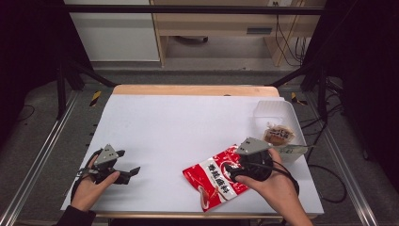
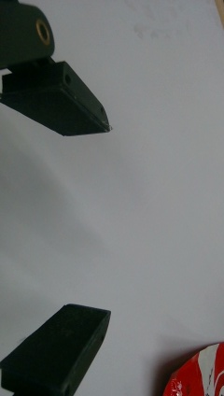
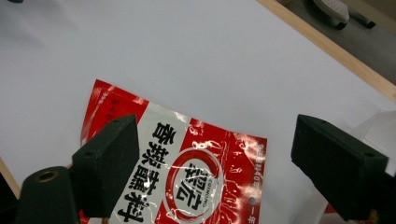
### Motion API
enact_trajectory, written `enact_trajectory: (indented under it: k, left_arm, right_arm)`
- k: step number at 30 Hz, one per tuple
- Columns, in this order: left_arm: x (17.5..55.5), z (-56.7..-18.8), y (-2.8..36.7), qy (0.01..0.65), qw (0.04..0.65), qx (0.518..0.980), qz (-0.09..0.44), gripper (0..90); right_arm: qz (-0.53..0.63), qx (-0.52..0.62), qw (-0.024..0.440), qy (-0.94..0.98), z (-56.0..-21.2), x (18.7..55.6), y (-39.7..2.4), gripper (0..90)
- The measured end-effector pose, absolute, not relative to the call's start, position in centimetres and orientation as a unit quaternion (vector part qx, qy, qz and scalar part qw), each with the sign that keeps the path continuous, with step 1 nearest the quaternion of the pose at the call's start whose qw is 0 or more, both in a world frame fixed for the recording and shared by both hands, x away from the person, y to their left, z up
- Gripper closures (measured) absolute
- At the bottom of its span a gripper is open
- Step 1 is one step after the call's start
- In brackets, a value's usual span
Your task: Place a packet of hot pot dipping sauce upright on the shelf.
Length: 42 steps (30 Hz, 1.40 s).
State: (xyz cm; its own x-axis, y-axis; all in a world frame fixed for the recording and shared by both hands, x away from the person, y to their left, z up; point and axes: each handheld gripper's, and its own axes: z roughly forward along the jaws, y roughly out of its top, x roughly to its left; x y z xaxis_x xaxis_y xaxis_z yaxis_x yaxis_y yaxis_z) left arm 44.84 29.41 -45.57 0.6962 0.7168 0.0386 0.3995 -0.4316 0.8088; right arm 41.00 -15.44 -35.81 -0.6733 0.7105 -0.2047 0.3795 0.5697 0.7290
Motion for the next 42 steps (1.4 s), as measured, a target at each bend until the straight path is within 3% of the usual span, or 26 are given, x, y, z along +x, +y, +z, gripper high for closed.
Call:
enact_trajectory:
  k: [17,25,29,42]
  left_arm:
    - [44.9,-45.6,29.3,0.338,0.409,0.825,0.194,8.9]
    - [44.8,-45.6,29.3,0.338,0.41,0.825,0.195,8.9]
    - [44.8,-45.6,29.3,0.337,0.408,0.826,0.194,8.9]
    - [44.8,-45.6,29.2,0.335,0.407,0.827,0.194,8.9]
  right_arm:
    - [0.325,0.362,0.23,0.843,-42.3,38.6,-18.7,13.5]
    - [0.31,0.395,0.221,0.836,-44.5,39.2,-20.9,12.5]
    - [0.312,0.416,0.191,0.833,-45.8,39.9,-22.3,11.0]
    - [0.311,0.432,0.166,0.83,-47.1,40.9,-22.8,12.2]
